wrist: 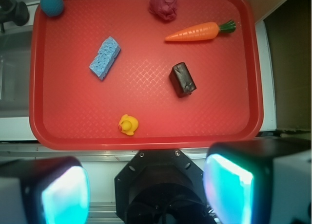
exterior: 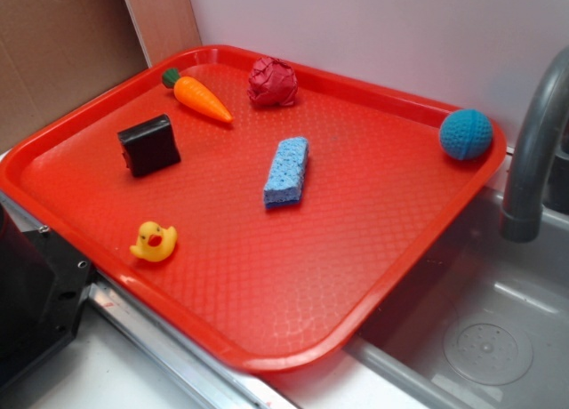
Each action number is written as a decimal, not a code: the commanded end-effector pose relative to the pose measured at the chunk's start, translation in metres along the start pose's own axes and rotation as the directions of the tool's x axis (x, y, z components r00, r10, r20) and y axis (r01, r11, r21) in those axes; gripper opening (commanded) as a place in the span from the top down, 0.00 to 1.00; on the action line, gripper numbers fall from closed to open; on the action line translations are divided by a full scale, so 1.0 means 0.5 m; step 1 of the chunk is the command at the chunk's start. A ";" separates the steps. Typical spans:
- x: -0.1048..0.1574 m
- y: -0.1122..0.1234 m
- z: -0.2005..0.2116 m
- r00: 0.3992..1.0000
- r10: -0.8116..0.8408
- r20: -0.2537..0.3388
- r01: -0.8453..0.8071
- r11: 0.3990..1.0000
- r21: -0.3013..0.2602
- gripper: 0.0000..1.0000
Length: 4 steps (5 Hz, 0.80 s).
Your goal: Grab the black box.
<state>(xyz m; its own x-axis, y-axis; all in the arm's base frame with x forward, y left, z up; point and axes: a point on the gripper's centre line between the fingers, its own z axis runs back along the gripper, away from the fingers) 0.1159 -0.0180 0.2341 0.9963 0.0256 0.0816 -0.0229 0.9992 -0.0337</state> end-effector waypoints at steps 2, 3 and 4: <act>0.070 0.082 -0.080 0.986 0.127 -0.112 -0.108 0.981 0.158 0.00; 0.132 0.117 -0.141 0.996 0.031 -0.085 -0.020 0.992 0.126 0.00; 0.160 0.111 -0.212 0.997 -0.072 -0.035 0.077 0.985 0.158 0.00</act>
<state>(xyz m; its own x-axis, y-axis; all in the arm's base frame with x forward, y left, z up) 0.1956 0.0389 0.1220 0.9989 -0.0441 0.0188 0.0415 0.9920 0.1196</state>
